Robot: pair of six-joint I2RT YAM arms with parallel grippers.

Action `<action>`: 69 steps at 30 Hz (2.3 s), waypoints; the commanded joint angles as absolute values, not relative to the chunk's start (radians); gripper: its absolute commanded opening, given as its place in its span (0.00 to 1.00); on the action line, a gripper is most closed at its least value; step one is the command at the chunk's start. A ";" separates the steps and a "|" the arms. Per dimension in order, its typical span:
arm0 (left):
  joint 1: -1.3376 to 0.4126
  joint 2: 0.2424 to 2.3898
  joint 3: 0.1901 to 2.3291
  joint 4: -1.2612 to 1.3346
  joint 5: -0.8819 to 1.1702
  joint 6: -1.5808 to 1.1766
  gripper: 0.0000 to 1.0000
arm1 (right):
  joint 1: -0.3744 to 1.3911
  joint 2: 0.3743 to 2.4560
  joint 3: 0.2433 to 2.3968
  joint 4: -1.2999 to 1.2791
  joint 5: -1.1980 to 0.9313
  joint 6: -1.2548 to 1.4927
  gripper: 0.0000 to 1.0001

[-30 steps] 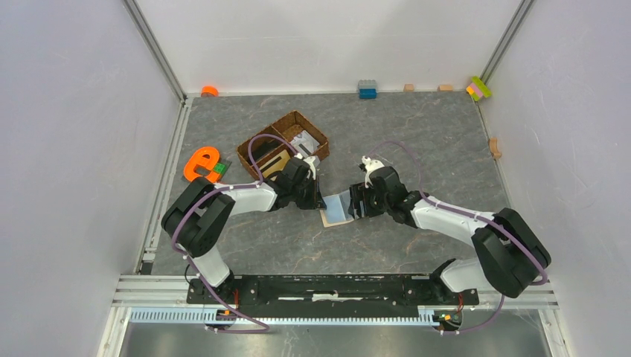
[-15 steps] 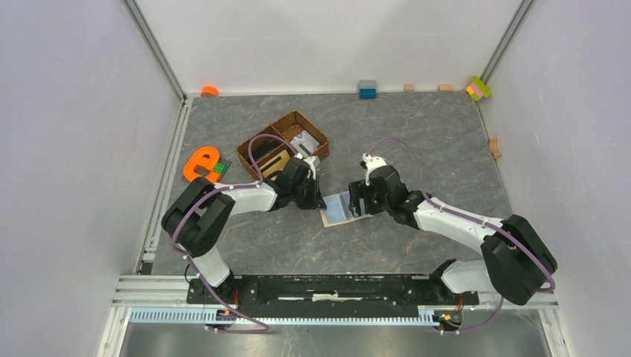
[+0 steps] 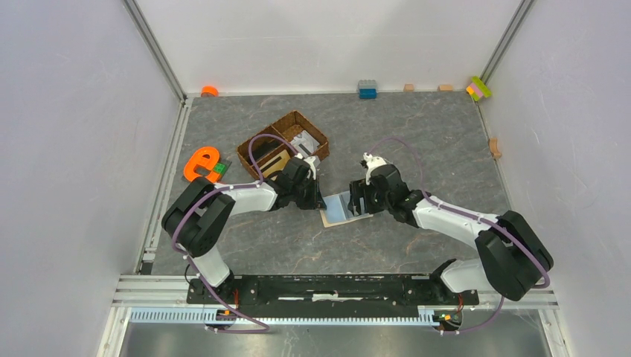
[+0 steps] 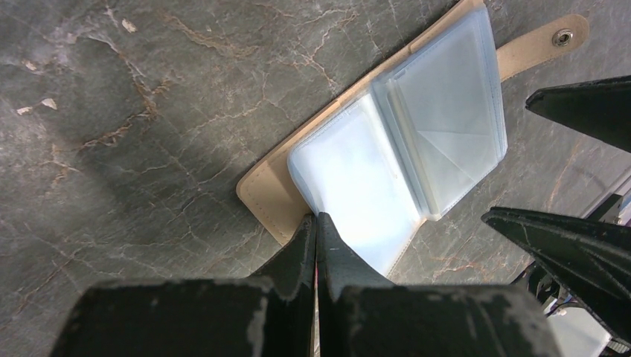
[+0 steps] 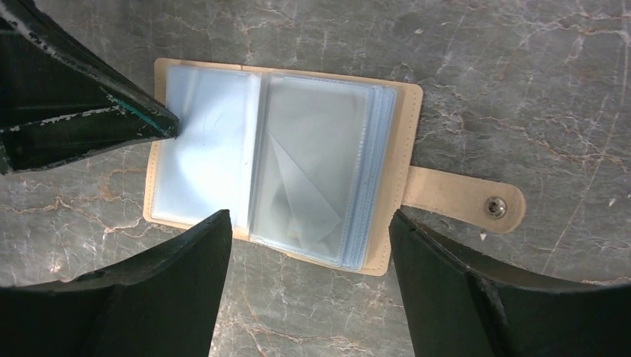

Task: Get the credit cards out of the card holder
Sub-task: Pick up the card holder from the center of the board.

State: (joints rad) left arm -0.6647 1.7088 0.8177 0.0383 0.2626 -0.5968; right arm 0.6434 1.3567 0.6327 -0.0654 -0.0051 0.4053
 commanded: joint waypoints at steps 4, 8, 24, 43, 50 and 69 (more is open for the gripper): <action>-0.675 1.740 0.836 0.006 0.265 -0.577 0.02 | 0.568 1.355 0.606 0.006 -0.102 0.422 0.82; -0.675 1.738 0.836 0.005 0.265 -0.577 0.02 | 0.534 1.379 0.581 0.065 -0.224 0.442 0.77; -0.675 1.738 0.836 0.005 0.270 -0.578 0.02 | 0.477 1.402 0.538 0.130 -0.380 0.489 0.84; -0.676 1.741 0.836 0.005 0.275 -0.579 0.02 | 0.463 1.400 0.468 0.310 -0.588 0.565 0.57; -0.675 1.740 0.838 0.005 0.278 -0.580 0.02 | 0.461 1.385 0.459 0.321 -0.579 0.566 0.49; -0.686 1.737 0.841 0.005 0.284 -0.579 0.02 | 0.469 1.427 0.450 0.406 -0.637 0.588 0.31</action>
State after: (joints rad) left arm -0.6678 1.7138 0.8238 0.0319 0.2661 -0.5972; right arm 0.4591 1.4338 0.4538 0.3363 -0.5949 0.5793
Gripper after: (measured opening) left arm 0.028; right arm 0.326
